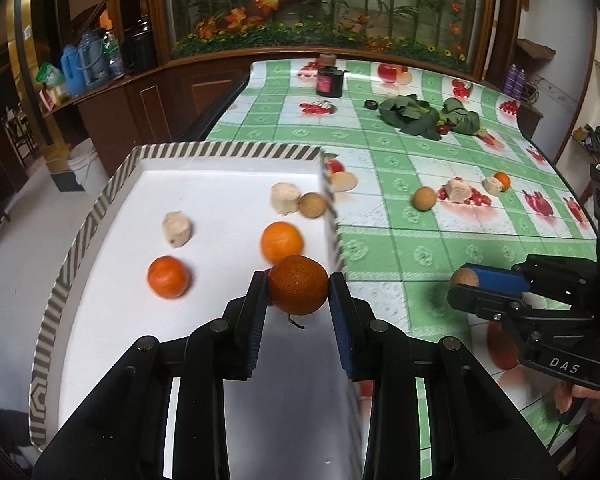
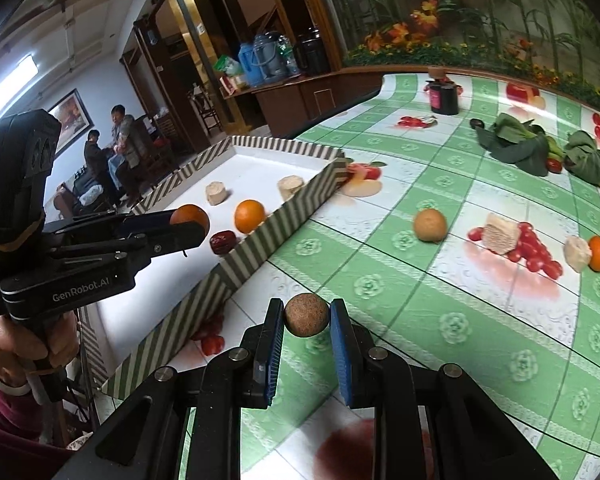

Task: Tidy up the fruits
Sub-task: 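Carry the tangerine and brown fruit with both grippers over the tray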

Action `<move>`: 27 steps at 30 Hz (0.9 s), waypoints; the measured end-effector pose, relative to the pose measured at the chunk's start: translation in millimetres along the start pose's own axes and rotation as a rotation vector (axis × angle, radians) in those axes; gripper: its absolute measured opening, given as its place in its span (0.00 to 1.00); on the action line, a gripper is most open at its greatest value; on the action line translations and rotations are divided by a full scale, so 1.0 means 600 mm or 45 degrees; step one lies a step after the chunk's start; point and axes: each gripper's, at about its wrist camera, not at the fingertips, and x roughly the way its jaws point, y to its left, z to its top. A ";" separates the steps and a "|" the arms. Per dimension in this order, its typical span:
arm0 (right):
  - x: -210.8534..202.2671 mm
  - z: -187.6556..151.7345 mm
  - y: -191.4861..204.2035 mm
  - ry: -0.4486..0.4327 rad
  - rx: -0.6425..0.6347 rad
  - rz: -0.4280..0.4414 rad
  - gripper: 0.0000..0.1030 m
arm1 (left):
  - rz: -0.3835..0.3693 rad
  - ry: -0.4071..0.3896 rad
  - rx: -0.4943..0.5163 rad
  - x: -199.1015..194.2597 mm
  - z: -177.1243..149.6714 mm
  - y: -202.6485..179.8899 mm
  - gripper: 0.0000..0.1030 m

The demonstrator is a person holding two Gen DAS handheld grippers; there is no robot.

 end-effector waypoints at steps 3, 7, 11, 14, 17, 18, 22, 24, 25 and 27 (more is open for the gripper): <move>0.007 0.004 0.008 0.004 -0.009 0.011 0.22 | 0.007 0.011 -0.015 0.001 -0.006 0.014 0.30; 0.014 0.008 0.018 0.010 -0.029 0.018 0.22 | 0.023 0.014 -0.033 0.000 -0.011 0.028 0.30; 0.019 0.013 0.028 0.012 -0.042 0.027 0.22 | 0.034 0.016 -0.041 -0.001 -0.016 0.040 0.30; 0.022 0.017 0.036 0.010 -0.053 0.032 0.22 | 0.042 0.020 -0.056 -0.003 -0.019 0.053 0.30; 0.027 0.022 0.044 0.011 -0.066 0.041 0.22 | 0.036 0.031 -0.090 -0.005 -0.024 0.071 0.30; 0.028 0.024 0.047 0.012 -0.071 0.044 0.22 | 0.033 0.034 -0.100 -0.005 -0.026 0.076 0.30; 0.035 0.033 0.063 0.015 -0.099 0.059 0.22 | 0.035 0.043 -0.138 -0.009 -0.033 0.099 0.30; 0.039 0.039 0.073 0.013 -0.116 0.071 0.22 | 0.040 0.049 -0.147 -0.011 -0.038 0.108 0.30; 0.041 0.042 0.079 0.013 -0.125 0.077 0.22 | 0.042 0.053 -0.152 -0.011 -0.040 0.111 0.30; 0.047 0.048 0.091 0.017 -0.145 0.086 0.22 | 0.046 0.059 -0.160 -0.011 -0.043 0.118 0.30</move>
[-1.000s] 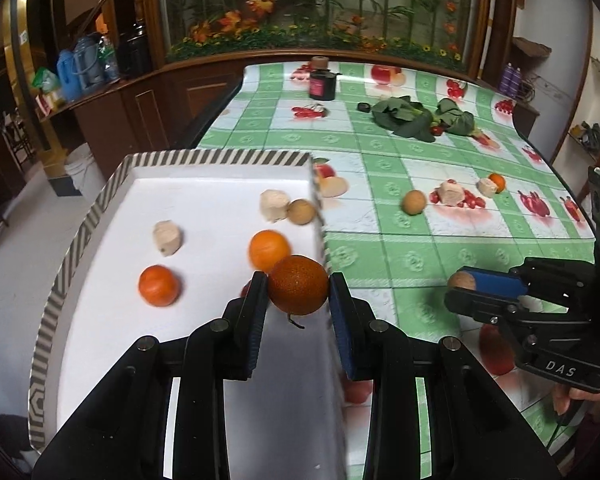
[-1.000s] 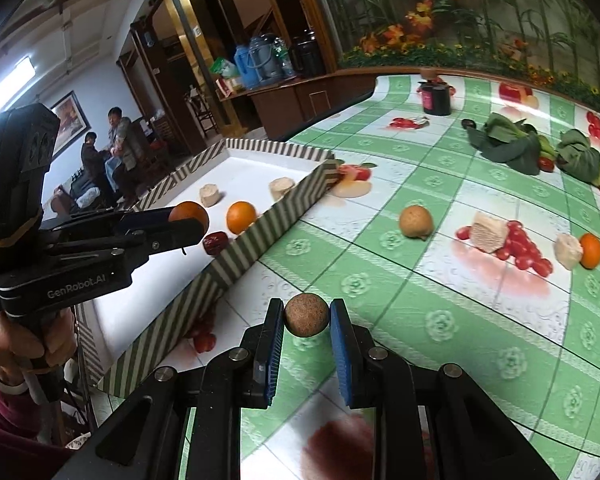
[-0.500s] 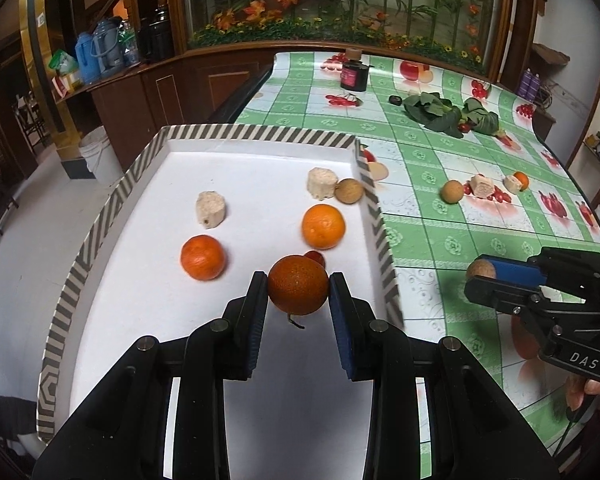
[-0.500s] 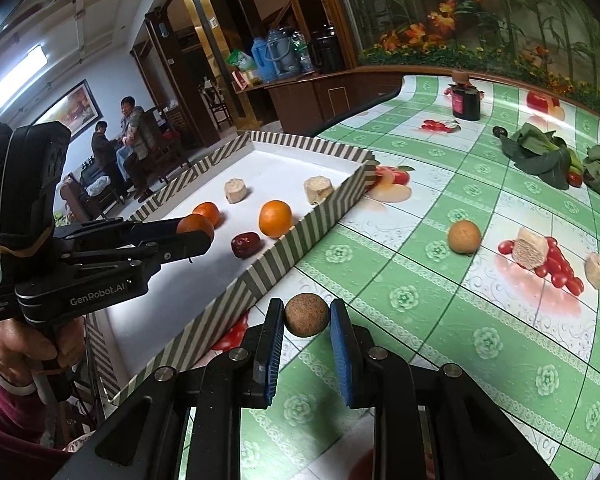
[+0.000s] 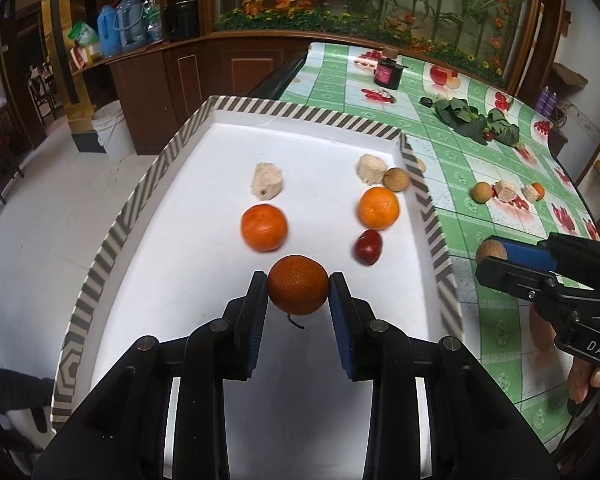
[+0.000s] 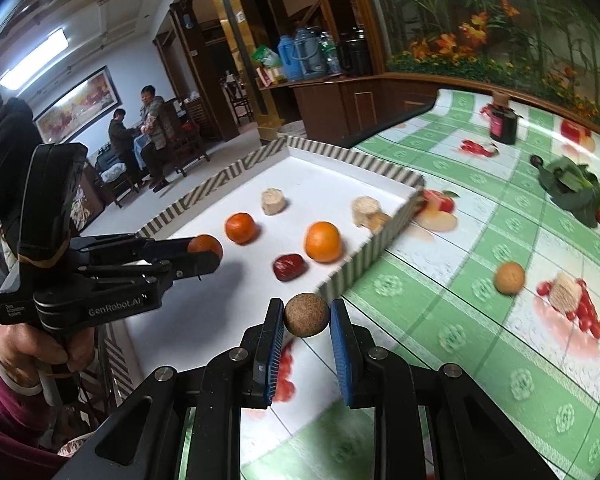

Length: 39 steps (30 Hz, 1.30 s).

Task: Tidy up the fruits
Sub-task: 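Carry the tangerine and brown fruit with both grippers over the tray, then open both grippers to drop the tangerine and brown fruit into the tray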

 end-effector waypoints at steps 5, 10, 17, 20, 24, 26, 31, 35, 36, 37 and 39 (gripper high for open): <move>0.023 0.014 0.025 0.021 -0.046 0.028 0.22 | 0.010 0.010 -0.015 0.004 -0.004 0.012 0.30; 0.041 0.021 0.039 0.040 -0.071 0.048 0.22 | 0.014 0.016 -0.020 0.009 -0.005 0.015 0.30; 0.056 0.021 0.044 0.069 -0.067 0.058 0.22 | 0.018 0.017 -0.011 0.014 -0.005 0.014 0.30; 0.063 0.022 0.046 0.082 -0.075 0.058 0.22 | 0.017 0.022 0.001 0.019 -0.003 0.010 0.30; 0.071 0.023 0.051 0.102 -0.093 0.060 0.22 | 0.042 0.027 0.038 0.020 0.003 0.004 0.30; 0.075 0.025 0.052 0.114 -0.102 0.061 0.22 | 0.056 0.024 0.057 0.019 0.008 0.003 0.30; 0.090 0.029 0.059 0.151 -0.139 0.043 0.22 | 0.072 0.058 0.115 0.025 0.018 0.001 0.30; 0.105 0.034 0.067 0.192 -0.189 0.013 0.22 | 0.075 0.096 0.125 0.036 0.017 0.004 0.30; 0.109 0.035 0.069 0.198 -0.200 0.006 0.22 | 0.077 0.099 0.124 0.038 0.016 0.004 0.30; 0.114 0.035 0.070 0.210 -0.211 0.002 0.22 | 0.078 0.105 0.121 0.040 0.016 0.005 0.30; 0.122 0.034 0.072 0.226 -0.222 -0.006 0.22 | 0.072 0.111 0.109 0.042 0.014 0.007 0.30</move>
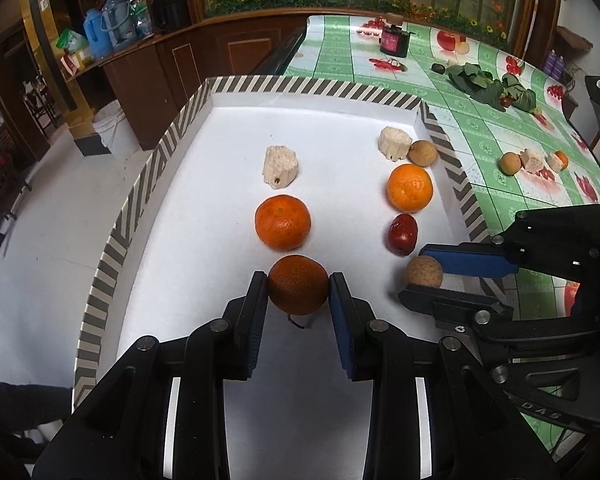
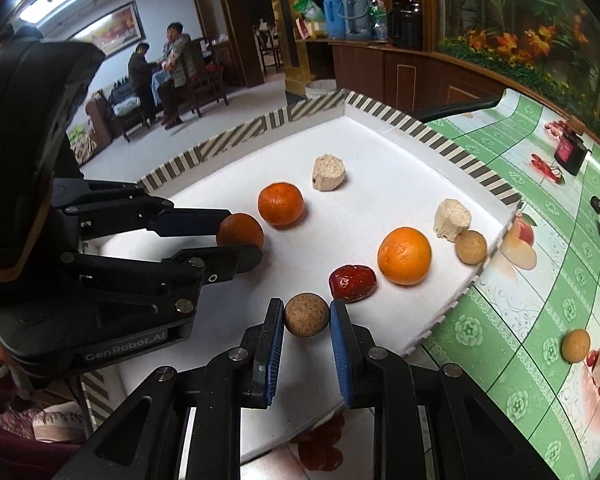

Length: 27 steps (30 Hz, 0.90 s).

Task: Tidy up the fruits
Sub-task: 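Open both grippers to drop the tangerine and brown fruit into the tray, then move both grippers back over the fruits on the tablecloth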

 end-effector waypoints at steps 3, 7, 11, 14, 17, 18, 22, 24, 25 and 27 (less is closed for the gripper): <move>0.007 0.001 0.006 0.010 -0.027 -0.009 0.22 | 0.017 0.003 0.004 0.000 0.002 -0.001 0.30; 0.016 0.002 0.013 0.029 -0.063 -0.027 0.22 | 0.009 0.041 -0.044 0.008 0.003 0.006 0.30; 0.011 -0.002 0.019 0.015 -0.082 -0.050 0.26 | 0.005 0.056 -0.059 0.011 -0.001 0.009 0.36; -0.002 -0.008 0.016 0.002 -0.065 -0.048 0.27 | 0.014 0.043 -0.073 0.006 -0.002 0.010 0.51; -0.015 -0.015 0.009 -0.020 -0.029 -0.046 0.27 | 0.029 0.014 -0.088 -0.004 -0.002 0.011 0.52; -0.022 -0.018 0.005 -0.036 -0.013 -0.044 0.27 | 0.035 0.004 -0.095 -0.007 -0.002 0.011 0.52; -0.052 -0.030 -0.013 -0.108 0.070 0.001 0.27 | 0.052 -0.030 -0.102 -0.018 0.001 0.003 0.52; -0.061 -0.034 -0.020 -0.130 0.108 0.026 0.27 | 0.053 -0.049 -0.103 -0.024 0.003 -0.003 0.52; -0.065 -0.036 -0.024 -0.142 0.126 0.036 0.27 | 0.051 -0.057 -0.105 -0.027 0.004 -0.005 0.52; -0.071 -0.038 -0.029 -0.160 0.154 0.045 0.27 | 0.046 -0.072 -0.106 -0.033 0.006 -0.011 0.52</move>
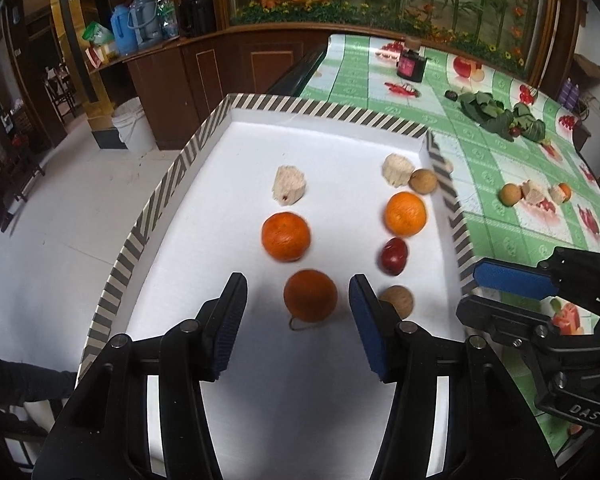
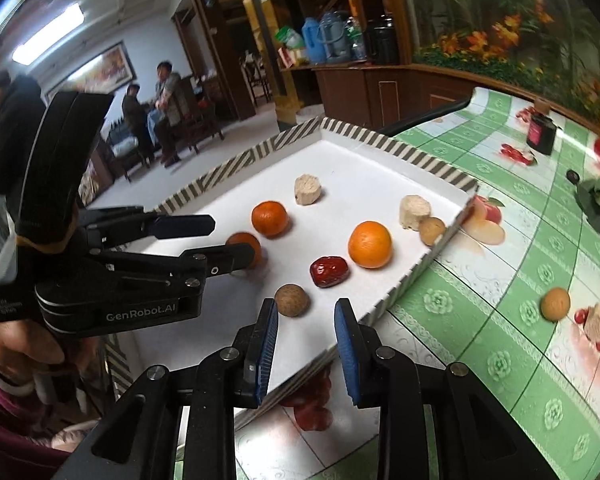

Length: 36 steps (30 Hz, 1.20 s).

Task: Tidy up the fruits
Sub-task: 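Move both grippers back over the fruits on the tablecloth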

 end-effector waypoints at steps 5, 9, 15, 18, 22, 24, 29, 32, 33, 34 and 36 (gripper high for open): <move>-0.012 -0.006 -0.014 -0.010 0.038 -0.050 0.27 | -0.018 -0.021 0.007 -0.008 0.002 -0.018 0.52; -0.026 -0.015 -0.031 -0.018 0.066 -0.076 0.27 | -0.050 -0.023 0.024 -0.010 0.003 -0.039 0.52; -0.047 -0.032 -0.065 -0.017 0.120 -0.129 0.27 | -0.101 -0.033 0.067 -0.013 0.010 -0.082 0.52; -0.059 -0.043 -0.086 -0.021 0.148 -0.171 0.27 | -0.129 -0.031 0.089 -0.011 0.014 -0.106 0.52; -0.079 -0.062 -0.124 -0.021 0.209 -0.229 0.27 | -0.165 -0.025 0.129 -0.009 0.019 -0.139 0.52; -0.091 -0.074 -0.147 -0.021 0.246 -0.261 0.27 | -0.191 -0.018 0.146 -0.007 0.023 -0.157 0.52; -0.127 -0.104 -0.203 -0.015 0.333 -0.343 0.27 | -0.254 0.012 0.197 0.001 0.034 -0.207 0.52; -0.146 -0.117 -0.232 -0.009 0.359 -0.389 0.27 | -0.277 0.024 0.221 0.005 0.040 -0.230 0.52; -0.153 -0.122 -0.243 -0.008 0.369 -0.403 0.27 | -0.288 0.032 0.230 0.007 0.043 -0.239 0.52; -0.160 -0.126 -0.253 -0.008 0.380 -0.416 0.28 | -0.303 0.040 0.236 0.009 0.046 -0.247 0.52; -0.171 -0.131 -0.273 -0.013 0.413 -0.432 0.28 | -0.323 0.053 0.250 0.013 0.050 -0.261 0.52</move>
